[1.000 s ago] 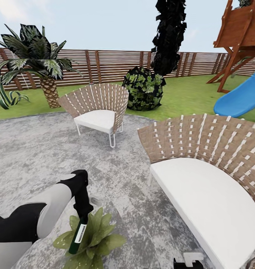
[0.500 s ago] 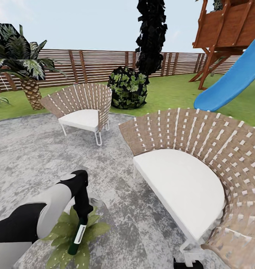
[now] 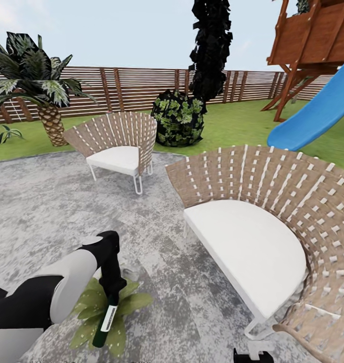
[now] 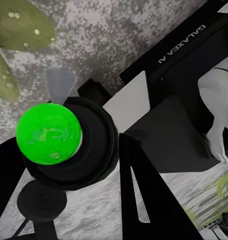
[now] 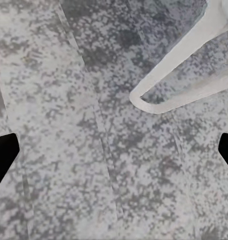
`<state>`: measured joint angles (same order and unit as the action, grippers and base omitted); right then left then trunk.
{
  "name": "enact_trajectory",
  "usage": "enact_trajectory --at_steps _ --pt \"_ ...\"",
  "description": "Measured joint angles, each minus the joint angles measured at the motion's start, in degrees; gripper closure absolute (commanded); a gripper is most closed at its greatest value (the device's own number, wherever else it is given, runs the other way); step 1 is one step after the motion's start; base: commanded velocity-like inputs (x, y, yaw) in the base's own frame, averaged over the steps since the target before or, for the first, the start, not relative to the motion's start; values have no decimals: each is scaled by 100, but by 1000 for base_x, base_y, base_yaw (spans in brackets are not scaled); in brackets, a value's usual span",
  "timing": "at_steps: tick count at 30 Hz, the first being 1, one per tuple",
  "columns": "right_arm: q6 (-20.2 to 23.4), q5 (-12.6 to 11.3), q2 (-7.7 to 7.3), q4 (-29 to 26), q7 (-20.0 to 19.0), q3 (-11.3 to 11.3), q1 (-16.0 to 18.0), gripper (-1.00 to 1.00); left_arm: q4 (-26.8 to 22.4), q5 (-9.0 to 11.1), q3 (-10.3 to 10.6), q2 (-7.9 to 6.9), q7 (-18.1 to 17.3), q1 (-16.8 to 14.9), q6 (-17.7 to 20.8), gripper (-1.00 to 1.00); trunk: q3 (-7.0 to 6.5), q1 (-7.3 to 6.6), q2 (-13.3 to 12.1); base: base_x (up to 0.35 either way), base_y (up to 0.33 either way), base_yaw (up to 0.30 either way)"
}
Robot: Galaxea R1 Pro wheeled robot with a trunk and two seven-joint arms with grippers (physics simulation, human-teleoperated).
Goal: Pick up the pesticide atomizer in the garden and spray insectifuge to fully cover both potted plants in the garden.
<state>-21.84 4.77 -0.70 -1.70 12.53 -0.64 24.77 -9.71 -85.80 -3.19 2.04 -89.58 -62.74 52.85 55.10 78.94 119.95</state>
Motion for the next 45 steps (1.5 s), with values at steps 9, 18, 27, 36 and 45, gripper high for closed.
enact_trajectory --at_steps 9,18,27,36,45 --pt "-1 0 -23 -2 3 6 -1 -100 -18 -1 12 -12 2 -36 10 100 0 1 0 -42 -64 73" --pt "0 0 -29 -2 1 6 -1 -100 -59 13 4 -52 2 -47 9 100 0 0 0 -27 -26 0" --pt "-1 0 -35 -2 3 6 -1 -100 -73 -8 4 -41 1 -50 10 100 0 3 0 -157 -109 0" --pt "0 0 -30 -6 1 6 -1 -100 -72 -10 5 -15 2 -23 9 100 0 0 0 -58 -39 0" --pt "0 0 -22 -9 1 0 -1 -100 -1104 -18 13 -45 3 192 382 100 0 0 0 0 0 0"
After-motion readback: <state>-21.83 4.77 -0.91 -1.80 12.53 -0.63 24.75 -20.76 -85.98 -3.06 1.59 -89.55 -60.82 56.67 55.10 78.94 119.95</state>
